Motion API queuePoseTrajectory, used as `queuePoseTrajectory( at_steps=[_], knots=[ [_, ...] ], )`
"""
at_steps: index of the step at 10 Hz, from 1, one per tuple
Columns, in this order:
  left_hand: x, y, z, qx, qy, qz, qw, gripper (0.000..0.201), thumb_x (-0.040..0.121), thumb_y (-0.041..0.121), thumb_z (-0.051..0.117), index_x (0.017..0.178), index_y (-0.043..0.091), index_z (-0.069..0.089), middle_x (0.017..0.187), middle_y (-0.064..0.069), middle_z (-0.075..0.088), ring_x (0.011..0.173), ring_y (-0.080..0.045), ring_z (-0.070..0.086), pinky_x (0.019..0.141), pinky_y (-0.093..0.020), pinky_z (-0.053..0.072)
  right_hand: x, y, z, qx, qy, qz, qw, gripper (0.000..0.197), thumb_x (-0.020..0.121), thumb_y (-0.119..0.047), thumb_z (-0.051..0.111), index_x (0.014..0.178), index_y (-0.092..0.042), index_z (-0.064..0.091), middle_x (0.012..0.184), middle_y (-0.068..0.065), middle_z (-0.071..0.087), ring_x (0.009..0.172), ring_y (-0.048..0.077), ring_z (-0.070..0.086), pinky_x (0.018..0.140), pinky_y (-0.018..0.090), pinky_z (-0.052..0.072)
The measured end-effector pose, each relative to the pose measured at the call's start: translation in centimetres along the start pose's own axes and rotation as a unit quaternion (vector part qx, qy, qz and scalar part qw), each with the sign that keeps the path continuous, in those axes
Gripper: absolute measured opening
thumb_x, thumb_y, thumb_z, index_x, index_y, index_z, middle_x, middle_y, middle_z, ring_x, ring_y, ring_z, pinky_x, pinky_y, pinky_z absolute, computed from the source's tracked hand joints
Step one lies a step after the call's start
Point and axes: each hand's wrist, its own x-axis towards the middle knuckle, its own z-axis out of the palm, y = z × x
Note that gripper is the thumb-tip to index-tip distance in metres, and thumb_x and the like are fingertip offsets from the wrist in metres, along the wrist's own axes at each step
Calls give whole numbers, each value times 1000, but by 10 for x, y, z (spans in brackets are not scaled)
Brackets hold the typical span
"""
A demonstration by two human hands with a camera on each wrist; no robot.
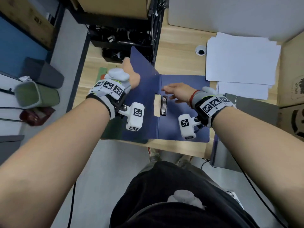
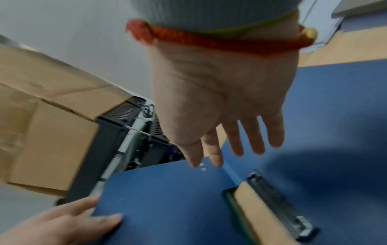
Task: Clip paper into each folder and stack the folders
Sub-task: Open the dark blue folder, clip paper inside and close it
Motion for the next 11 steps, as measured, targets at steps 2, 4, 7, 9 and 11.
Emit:
queuePoseTrajectory(
  at_steps=[2,4,7,9,11],
  knots=[
    [11,-55,25,162,128,-69,976,75,92,5,48,155,27,14,142,-21,38,121,-37,48,101,-44,38,21,75,-11,-269,12,159,950,56,97,-42,53,144,-13,45,151,9,41,137,28,41,115,38,29],
    [2,-51,61,221,173,-41,959,50,100,15,36,147,31,33,155,-14,25,147,-30,17,114,-48,19,12,99,-5,-366,-12,158,917,51,94,-48,51,131,-14,57,141,13,50,124,33,51,103,38,41],
    [8,24,119,262,-130,81,953,49,89,6,53,137,17,49,134,-12,48,116,-32,54,95,-36,40,6,102,-62,-114,107,144,977,32,94,-31,60,114,-8,68,118,8,63,107,25,60,97,34,47],
    [1,61,172,272,-213,141,928,54,82,16,64,133,30,52,138,-1,49,118,-24,58,97,-35,47,10,107,-147,303,252,158,905,19,92,-10,52,75,-17,51,58,0,47,54,16,42,50,23,36],
    [6,101,218,208,-217,185,936,64,83,19,63,143,22,42,150,-3,37,132,-24,45,103,-28,35,14,135,-204,363,278,205,865,7,95,-20,55,91,-14,55,105,8,53,92,20,67,86,34,56]
  ],
)
